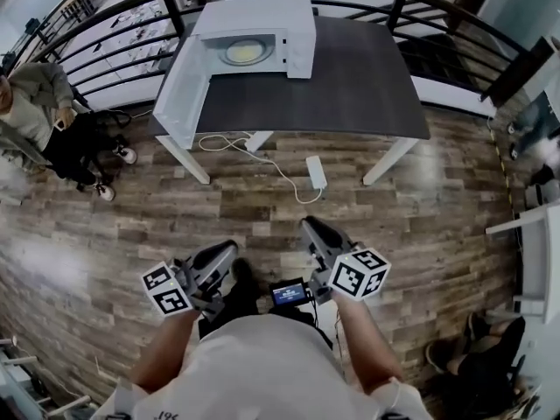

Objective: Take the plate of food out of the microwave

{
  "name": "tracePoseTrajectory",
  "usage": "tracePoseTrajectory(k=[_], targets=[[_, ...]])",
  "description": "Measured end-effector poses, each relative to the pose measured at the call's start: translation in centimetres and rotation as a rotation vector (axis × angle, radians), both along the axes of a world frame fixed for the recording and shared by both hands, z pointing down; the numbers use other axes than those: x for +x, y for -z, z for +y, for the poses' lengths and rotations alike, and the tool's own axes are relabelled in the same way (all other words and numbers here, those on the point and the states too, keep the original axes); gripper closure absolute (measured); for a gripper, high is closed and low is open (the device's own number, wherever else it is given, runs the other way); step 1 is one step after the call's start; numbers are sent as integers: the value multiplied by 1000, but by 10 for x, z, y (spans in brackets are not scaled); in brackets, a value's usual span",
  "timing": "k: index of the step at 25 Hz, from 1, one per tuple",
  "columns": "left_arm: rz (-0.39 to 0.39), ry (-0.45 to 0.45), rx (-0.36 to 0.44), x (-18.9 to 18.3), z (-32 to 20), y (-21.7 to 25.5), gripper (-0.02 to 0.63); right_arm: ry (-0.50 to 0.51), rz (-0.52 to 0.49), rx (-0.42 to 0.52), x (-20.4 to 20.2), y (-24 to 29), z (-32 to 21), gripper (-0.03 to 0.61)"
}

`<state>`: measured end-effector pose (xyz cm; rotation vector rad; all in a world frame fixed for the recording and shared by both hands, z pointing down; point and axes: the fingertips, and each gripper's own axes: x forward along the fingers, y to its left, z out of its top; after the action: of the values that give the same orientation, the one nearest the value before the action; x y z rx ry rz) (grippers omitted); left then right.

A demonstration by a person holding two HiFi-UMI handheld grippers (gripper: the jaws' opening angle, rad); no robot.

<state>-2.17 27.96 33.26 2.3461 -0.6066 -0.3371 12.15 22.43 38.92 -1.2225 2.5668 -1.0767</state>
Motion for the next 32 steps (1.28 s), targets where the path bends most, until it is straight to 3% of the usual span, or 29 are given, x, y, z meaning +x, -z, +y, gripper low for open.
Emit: tracePoseTrajectory(k=[14, 19, 25, 32], targets=[[8, -87, -18, -49, -180, -11, 603, -128, 54, -22, -42, 4, -149, 534], [2, -111, -22, -76, -235, -14, 571, -163, 57, -39, -71, 2, -197, 534], [15, -128, -25, -106, -283, -16, 571, -185, 66, -44, -106, 1, -249, 534], [22, -122, -42, -113, -321, -24, 571, -180, 72, -41, -121, 1, -297, 534]])
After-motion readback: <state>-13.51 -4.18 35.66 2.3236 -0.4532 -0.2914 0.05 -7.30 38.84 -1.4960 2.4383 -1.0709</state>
